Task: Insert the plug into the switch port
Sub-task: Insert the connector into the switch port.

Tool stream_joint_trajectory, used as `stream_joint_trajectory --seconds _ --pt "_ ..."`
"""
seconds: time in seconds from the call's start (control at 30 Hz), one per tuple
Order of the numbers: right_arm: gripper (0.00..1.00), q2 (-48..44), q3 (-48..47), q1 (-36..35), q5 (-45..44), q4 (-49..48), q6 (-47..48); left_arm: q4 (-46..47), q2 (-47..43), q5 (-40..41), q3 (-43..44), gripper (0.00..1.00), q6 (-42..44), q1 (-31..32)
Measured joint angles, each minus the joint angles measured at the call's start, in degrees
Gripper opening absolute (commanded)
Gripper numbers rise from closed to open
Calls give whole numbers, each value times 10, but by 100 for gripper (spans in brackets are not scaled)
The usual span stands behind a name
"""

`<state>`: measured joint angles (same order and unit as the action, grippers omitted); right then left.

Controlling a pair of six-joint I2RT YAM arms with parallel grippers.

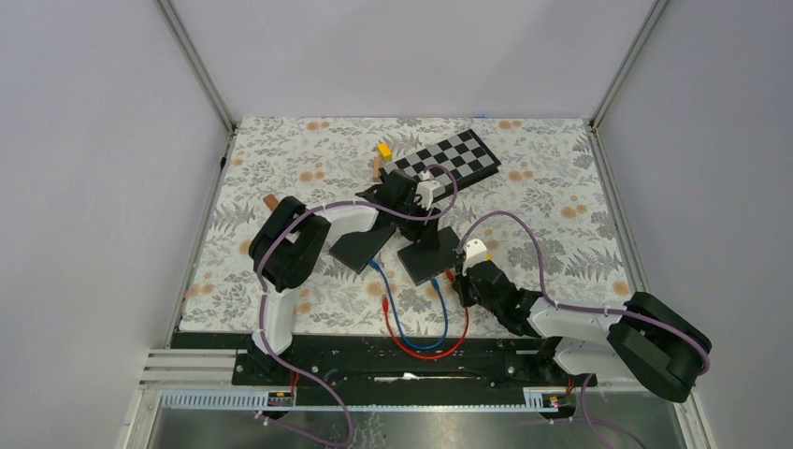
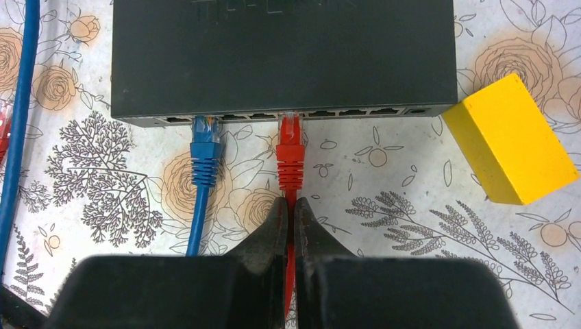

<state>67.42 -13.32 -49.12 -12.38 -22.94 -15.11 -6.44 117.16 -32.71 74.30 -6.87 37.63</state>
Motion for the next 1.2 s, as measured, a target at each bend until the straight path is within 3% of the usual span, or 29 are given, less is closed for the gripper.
stream_joint_trajectory --seconds 0.53,1.2 --pt "0 14 -23 -1 -44 14 3 3 15 -6 19 50 4 -6" --pt "0 32 -23 -1 -50 5 8 58 0 -2 -21 47 -10 -6"
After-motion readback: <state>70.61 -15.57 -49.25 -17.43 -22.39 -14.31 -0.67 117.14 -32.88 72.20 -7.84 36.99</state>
